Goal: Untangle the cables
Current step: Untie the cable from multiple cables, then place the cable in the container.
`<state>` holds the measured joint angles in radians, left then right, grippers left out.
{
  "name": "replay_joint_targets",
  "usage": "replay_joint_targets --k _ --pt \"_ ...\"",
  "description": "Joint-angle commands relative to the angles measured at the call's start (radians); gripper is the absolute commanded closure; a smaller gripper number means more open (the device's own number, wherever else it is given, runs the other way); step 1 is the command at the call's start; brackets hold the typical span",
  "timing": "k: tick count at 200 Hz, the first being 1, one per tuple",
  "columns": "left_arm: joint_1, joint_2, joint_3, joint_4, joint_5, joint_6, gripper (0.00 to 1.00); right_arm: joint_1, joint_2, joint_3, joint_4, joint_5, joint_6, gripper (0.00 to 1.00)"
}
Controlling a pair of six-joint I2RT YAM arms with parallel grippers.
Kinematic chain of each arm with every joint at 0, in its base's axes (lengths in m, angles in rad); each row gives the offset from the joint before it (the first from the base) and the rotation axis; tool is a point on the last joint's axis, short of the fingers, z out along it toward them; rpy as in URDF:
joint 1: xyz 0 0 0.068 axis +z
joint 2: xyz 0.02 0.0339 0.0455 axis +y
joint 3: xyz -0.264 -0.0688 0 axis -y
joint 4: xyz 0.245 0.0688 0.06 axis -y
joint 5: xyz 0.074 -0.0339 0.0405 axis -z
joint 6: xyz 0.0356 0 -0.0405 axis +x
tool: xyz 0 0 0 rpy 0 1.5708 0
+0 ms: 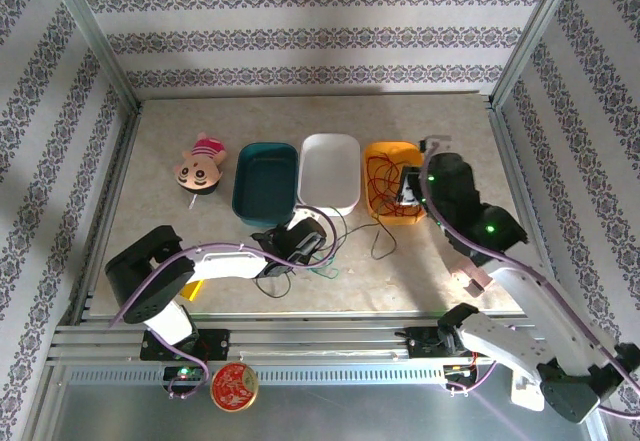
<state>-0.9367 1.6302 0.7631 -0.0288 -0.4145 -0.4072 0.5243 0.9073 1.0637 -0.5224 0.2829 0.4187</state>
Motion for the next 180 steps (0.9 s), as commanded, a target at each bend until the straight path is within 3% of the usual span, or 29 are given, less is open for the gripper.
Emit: replay_joint_targets --k 1,39,86,111,180 --pt "-0.019 0.031 -0.011 -0.012 -0.018 -0.036 1.00 -0.032 -0.019 0.028 0.183 0.090 -0.019 1.00" --pt "-0.019 0.060 -0.021 -0.037 -0.024 -0.061 1.00 -0.098 -0.048 0.048 0.390 0.059 -0.053 1.00" --pt "-0.020 0.061 -0.043 -0.048 -0.032 -0.084 1.00 -0.124 -0.012 0.078 0.541 -0.086 -0.071 1.00" --pt "-0.026 0.053 -0.055 -0.049 -0.038 -0.095 1.00 -0.124 0.047 0.114 0.573 -0.185 -0.054 1.00" --pt "-0.046 0.009 -0.078 -0.064 -0.062 -0.108 1.00 -0.121 0.282 0.262 0.628 -0.279 0.001 1.00"
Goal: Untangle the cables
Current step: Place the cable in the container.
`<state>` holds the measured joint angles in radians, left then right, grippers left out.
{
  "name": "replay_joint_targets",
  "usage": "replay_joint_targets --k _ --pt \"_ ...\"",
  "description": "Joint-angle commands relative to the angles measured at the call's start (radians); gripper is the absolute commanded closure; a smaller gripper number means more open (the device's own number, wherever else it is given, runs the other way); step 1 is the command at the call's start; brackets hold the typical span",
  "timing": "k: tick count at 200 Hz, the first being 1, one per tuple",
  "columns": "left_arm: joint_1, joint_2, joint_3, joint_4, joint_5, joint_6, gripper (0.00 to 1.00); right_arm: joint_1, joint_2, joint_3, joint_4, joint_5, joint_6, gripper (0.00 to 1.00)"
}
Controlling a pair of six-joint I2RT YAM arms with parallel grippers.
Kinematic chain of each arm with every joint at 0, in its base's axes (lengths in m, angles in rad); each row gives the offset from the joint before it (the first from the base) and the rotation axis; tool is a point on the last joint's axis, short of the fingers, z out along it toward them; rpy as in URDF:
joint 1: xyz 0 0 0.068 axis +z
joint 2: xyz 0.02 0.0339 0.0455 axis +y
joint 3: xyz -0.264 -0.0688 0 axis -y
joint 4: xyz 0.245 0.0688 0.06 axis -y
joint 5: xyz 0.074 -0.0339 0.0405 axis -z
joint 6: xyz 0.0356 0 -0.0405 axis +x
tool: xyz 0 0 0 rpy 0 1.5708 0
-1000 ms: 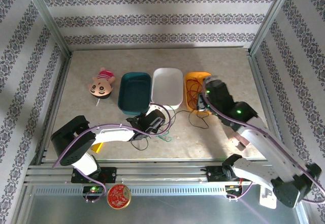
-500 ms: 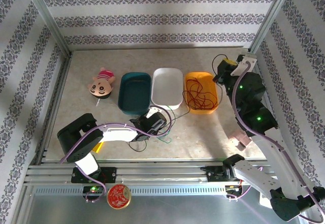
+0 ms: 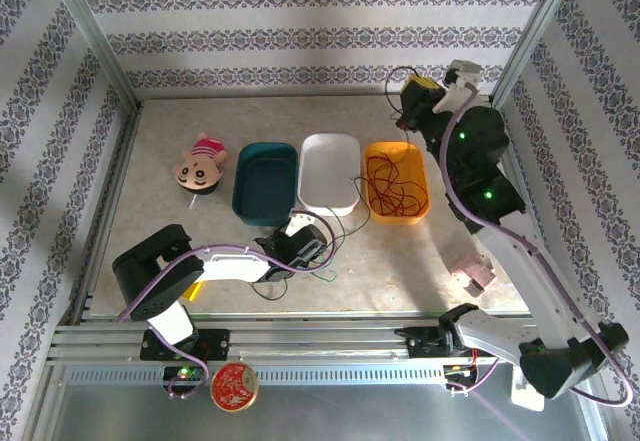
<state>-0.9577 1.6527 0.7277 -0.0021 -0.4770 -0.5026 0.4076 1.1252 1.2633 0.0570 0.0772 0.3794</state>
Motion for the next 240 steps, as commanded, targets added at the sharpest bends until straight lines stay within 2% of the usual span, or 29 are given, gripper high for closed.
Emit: replay_joint_targets --k 1,33,69,108,184,201,220,240 --pt "-0.025 -0.015 -0.043 -0.090 0.000 -0.013 1.00 -0.005 0.069 0.064 0.048 -0.075 0.042 1.00" --pt "-0.027 -0.053 -0.054 -0.093 -0.014 -0.021 1.00 -0.001 0.199 0.077 0.046 -0.159 0.087 1.00" --pt "-0.027 -0.077 -0.053 -0.103 -0.025 -0.021 1.00 0.016 0.299 0.009 0.037 -0.157 0.073 1.00" --pt "-0.027 -0.071 -0.039 -0.103 -0.021 -0.009 1.00 0.036 0.436 -0.004 -0.071 -0.238 0.063 1.00" --pt "-0.027 -0.084 -0.023 -0.122 -0.030 -0.014 1.00 0.107 0.676 0.052 -0.278 -0.082 0.104 1.00" --pt "-0.027 -0.090 -0.022 -0.125 -0.032 -0.015 1.00 0.120 0.685 0.050 -0.291 -0.052 0.105 0.90" --pt "-0.027 -0.093 -0.022 -0.129 -0.035 -0.014 1.00 0.122 0.671 0.048 -0.304 -0.025 0.108 0.59" --pt "-0.027 -0.093 -0.019 -0.127 -0.037 -0.013 1.00 0.122 0.626 0.043 -0.305 0.015 0.086 0.46"
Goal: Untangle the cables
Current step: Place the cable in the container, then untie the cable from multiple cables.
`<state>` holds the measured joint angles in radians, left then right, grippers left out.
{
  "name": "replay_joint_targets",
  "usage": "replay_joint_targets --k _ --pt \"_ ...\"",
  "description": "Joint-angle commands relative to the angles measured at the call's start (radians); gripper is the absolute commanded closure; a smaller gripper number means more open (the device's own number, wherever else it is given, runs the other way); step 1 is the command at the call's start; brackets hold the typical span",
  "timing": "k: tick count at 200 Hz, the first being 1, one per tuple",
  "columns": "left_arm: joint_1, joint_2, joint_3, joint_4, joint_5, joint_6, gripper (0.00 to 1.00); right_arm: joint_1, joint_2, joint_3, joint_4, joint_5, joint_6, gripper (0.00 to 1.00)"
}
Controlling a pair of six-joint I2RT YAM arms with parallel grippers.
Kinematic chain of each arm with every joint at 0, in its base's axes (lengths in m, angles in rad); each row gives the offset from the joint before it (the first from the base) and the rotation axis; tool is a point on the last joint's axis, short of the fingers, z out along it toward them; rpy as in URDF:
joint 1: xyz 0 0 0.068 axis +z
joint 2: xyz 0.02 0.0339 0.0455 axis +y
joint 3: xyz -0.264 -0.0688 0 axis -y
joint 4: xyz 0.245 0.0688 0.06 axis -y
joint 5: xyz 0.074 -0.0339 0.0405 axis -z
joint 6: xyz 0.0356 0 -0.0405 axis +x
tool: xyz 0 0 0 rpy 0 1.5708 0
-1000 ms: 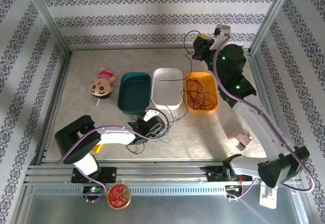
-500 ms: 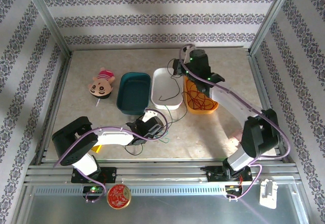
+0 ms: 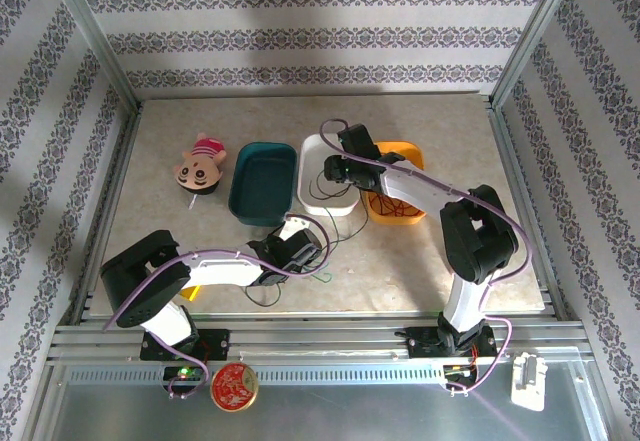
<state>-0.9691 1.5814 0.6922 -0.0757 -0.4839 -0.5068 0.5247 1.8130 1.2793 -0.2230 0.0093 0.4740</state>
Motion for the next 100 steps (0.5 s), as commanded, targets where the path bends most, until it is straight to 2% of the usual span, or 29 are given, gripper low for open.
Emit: replay_joint_targets --k 1,15,45,70,100 --pt "-0.016 -0.021 0.016 -0.053 -0.030 -0.008 1.00 0.005 -0.065 0.027 -0.025 0.086 -0.009 0.46" --pt "-0.016 -0.021 0.020 -0.053 -0.031 -0.004 1.00 0.004 -0.112 0.018 -0.025 0.124 -0.032 0.42" --pt "-0.015 -0.022 0.023 -0.050 -0.034 -0.002 1.00 0.001 -0.241 -0.044 -0.036 0.179 -0.075 0.40" --pt "-0.016 -0.023 0.024 -0.045 -0.029 0.002 1.00 -0.002 -0.321 -0.115 -0.088 0.149 -0.093 0.42" --pt "-0.016 -0.017 0.026 -0.037 -0.031 0.007 1.00 -0.004 -0.346 -0.171 -0.171 0.102 -0.080 0.47"
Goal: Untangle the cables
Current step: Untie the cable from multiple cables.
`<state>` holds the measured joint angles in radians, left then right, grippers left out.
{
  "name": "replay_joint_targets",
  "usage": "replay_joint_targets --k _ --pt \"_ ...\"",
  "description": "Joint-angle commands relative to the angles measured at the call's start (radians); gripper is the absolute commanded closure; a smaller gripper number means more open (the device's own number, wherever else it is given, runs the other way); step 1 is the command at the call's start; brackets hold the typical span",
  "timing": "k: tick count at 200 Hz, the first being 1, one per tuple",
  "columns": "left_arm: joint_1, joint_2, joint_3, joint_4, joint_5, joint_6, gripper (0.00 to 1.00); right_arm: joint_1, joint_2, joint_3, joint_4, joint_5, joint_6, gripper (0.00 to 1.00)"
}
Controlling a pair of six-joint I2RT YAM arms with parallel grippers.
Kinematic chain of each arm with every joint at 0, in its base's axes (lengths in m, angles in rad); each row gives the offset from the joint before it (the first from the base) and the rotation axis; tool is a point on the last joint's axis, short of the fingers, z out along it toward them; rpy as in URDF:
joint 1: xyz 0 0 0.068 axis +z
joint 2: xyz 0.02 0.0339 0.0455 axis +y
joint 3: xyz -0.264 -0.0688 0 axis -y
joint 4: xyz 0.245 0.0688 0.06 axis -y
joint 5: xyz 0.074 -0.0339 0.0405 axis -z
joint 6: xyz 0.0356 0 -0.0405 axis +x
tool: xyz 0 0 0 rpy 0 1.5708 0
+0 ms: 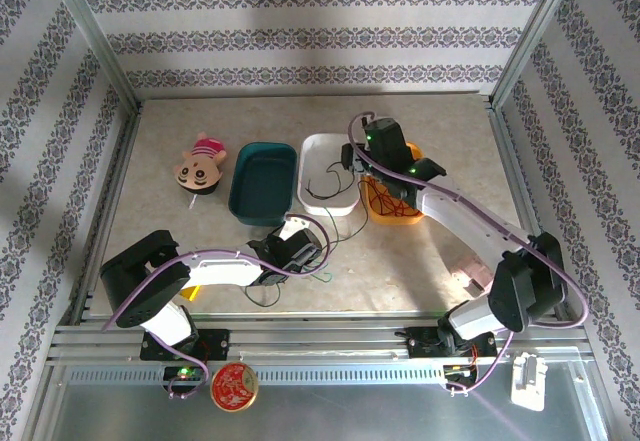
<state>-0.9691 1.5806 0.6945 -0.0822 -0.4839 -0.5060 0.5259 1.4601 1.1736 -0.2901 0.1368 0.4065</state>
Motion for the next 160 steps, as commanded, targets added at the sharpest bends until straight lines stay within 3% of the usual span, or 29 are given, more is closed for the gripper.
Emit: replay_joint_targets --k 1,104,145,160 --pt "-0.016 -0.016 0.023 -0.030 -0.031 0.008 1.00 -0.006 0.007 -0.068 -0.104 -0.026 -0.012 0.47" --pt "-0.016 -0.023 0.025 -0.038 -0.030 0.006 1.00 -0.009 0.173 -0.061 -0.110 -0.059 -0.004 0.62" --pt "-0.016 -0.024 0.022 -0.041 -0.034 0.002 1.00 -0.008 0.152 -0.075 -0.113 -0.031 0.002 1.00" --pt "-0.015 -0.021 0.022 -0.039 -0.034 0.002 1.00 -0.007 0.102 -0.089 -0.113 -0.006 0.007 1.00"
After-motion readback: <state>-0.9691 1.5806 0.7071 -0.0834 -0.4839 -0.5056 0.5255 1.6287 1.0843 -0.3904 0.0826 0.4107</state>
